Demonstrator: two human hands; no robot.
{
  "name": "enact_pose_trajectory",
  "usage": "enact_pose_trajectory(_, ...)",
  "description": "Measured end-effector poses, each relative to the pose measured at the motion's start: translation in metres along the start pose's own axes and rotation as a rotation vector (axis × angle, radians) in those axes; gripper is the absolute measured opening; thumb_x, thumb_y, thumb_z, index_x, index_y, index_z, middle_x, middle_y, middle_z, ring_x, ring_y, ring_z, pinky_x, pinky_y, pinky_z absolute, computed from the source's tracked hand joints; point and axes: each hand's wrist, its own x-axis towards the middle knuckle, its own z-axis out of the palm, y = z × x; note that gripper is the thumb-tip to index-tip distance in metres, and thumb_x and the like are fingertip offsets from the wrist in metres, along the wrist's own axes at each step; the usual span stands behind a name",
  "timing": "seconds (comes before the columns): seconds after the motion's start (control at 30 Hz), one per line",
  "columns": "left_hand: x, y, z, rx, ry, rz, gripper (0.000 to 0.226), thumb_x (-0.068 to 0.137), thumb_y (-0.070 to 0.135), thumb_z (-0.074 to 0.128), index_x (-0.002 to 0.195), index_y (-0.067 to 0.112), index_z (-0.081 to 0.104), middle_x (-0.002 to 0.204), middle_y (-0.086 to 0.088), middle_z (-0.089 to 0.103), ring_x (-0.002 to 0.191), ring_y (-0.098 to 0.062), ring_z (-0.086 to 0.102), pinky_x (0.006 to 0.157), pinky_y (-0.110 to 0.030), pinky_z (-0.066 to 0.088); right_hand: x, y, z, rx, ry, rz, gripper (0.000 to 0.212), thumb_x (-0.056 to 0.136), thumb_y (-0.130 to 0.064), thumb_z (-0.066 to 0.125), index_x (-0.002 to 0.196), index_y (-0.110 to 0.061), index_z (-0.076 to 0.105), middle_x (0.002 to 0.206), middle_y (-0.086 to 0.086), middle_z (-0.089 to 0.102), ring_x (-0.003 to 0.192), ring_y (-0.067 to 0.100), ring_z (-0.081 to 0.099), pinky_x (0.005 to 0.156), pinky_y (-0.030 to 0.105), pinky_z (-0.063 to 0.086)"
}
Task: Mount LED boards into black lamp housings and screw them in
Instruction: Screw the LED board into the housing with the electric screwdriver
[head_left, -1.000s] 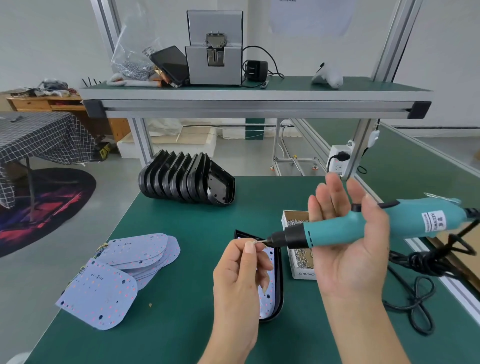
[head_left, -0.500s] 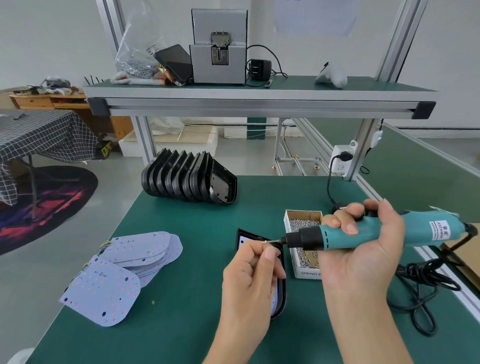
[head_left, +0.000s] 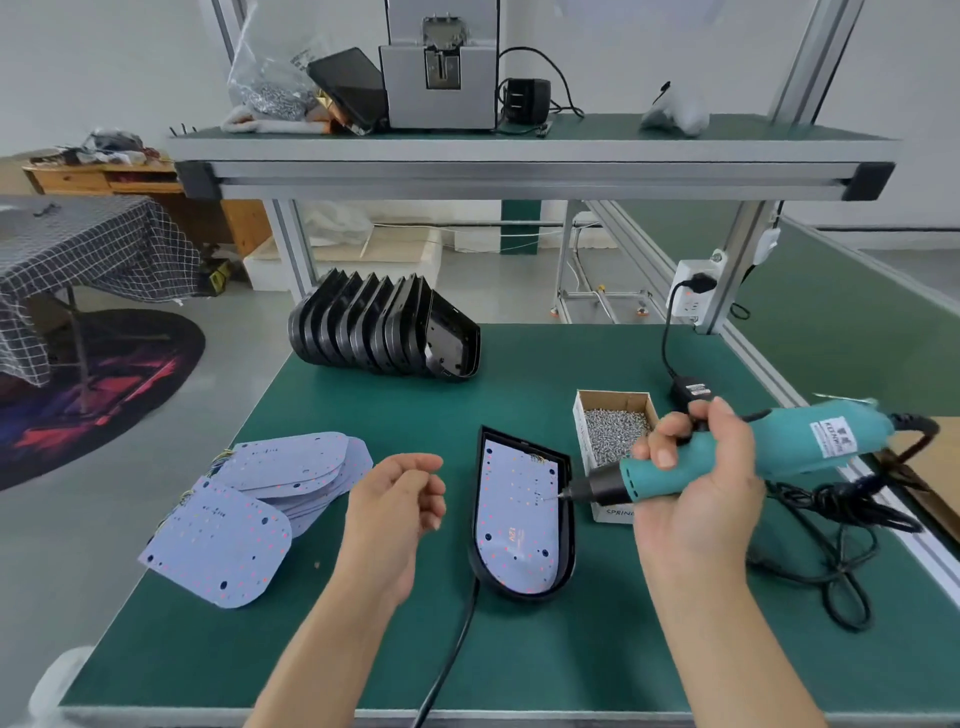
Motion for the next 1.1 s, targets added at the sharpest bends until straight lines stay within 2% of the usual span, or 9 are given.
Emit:
enact_pose_trajectory(0.13,0.018,-0.018,0.002,0.252,0.016,-0.060,0.028,0.091,-0.005,0.049,0.086,0.003,0.075,0.067,-0.004,0.058,0.050,-0.011,0.048,0.046,-0.022,0.038,-0.009,0.019,-0.009,-0.068,-0.009,-0.020,0.019,0.089,-0.019,0.065,0.071,-0.021,0.062,0.064,0.004,0.057,0.046,0.015,0.041,0.055,0.026,0.043)
enact_pose_trajectory(0.2,0.020,-0.021,0.004,0.290,-0.023,-0.148,0.021,0.091,0.014,0.059,0.081,0.003,0.074,0.067,-0.004,0.054,0.052,-0.015,0.043,0.049,-0.026,0.033,-0.011,0.025,-0.012,-0.087,-0.018,-0.023,0.016,0.082,-0.022,0.070,0.068,-0.021,0.062,0.064,0.006,0.057,0.046,0.016,0.041,0.054,0.026,0.043)
enact_pose_trajectory(0.3,0.014,-0.022,0.011,0.552,-0.116,-0.157,0.062,0.074,0.069,0.064,0.063,0.012,0.041,0.060,0.004,0.036,0.055,-0.018,0.029,0.055,-0.031,0.022,-0.012,0.032,-0.018,-0.114,-0.057,-0.038,0.015,0.079,-0.023,0.071,0.074,-0.015,0.060,0.063,0.008,0.057,0.044,0.017,0.041,0.053,0.027,0.042)
enact_pose_trajectory(0.37,0.007,-0.022,0.017,0.759,-0.168,-0.074,0.069,0.063,0.081,0.065,0.065,0.022,0.029,0.054,0.013,0.030,0.050,-0.014,0.026,0.049,-0.028,0.021,-0.012,0.037,-0.020,-0.125,-0.087,-0.035,0.025,0.079,-0.023,0.071,0.085,-0.004,0.056,0.063,0.009,0.057,0.044,0.018,0.040,0.052,0.029,0.042)
enact_pose_trajectory(0.5,0.005,-0.029,0.032,0.980,-0.180,-0.023,0.058,0.067,0.068,0.074,0.080,0.016,0.053,0.073,0.007,0.056,0.056,-0.012,0.049,0.046,-0.024,0.034,-0.015,0.046,-0.026,-0.144,-0.090,-0.039,0.045,0.078,-0.021,0.072,0.101,0.010,0.049,0.062,0.012,0.056,0.042,0.021,0.041,0.052,0.029,0.041)
enact_pose_trajectory(0.63,0.008,-0.034,0.033,0.966,-0.211,0.019,0.040,0.075,0.045,0.076,0.078,0.017,0.048,0.070,0.005,0.051,0.055,-0.016,0.043,0.045,-0.022,0.033,-0.017,0.051,-0.031,-0.168,-0.108,-0.058,0.021,0.078,-0.022,0.074,0.084,-0.012,0.057,0.061,0.009,0.058,0.042,0.020,0.042,0.050,0.026,0.039)
enact_pose_trajectory(0.73,0.009,-0.037,0.032,0.937,-0.202,0.005,0.040,0.076,0.044,0.076,0.084,0.014,0.050,0.077,0.002,0.055,0.059,-0.016,0.046,0.050,-0.025,0.035,-0.018,0.053,-0.030,-0.169,-0.124,-0.064,0.013,0.079,-0.022,0.073,0.075,-0.025,0.061,0.061,0.007,0.059,0.042,0.020,0.042,0.049,0.026,0.040)
enact_pose_trajectory(0.97,0.010,-0.042,0.034,0.872,-0.167,-0.009,0.053,0.071,0.044,0.073,0.096,-0.001,0.061,0.078,-0.003,0.059,0.064,-0.021,0.048,0.058,-0.029,0.040,-0.020,0.052,-0.029,-0.187,-0.136,-0.058,0.013,0.080,-0.023,0.073,0.074,-0.027,0.062,0.061,0.006,0.059,0.043,0.019,0.042,0.052,0.027,0.042)
enact_pose_trajectory(1.1,0.008,-0.041,0.035,0.868,-0.176,-0.004,0.053,0.067,0.046,0.069,0.091,0.000,0.061,0.077,-0.003,0.059,0.064,-0.022,0.049,0.058,-0.029,0.041,-0.021,0.050,-0.028,-0.183,-0.138,-0.062,0.012,0.079,-0.023,0.073,0.073,-0.026,0.062,0.061,0.007,0.060,0.042,0.019,0.042,0.050,0.029,0.043)
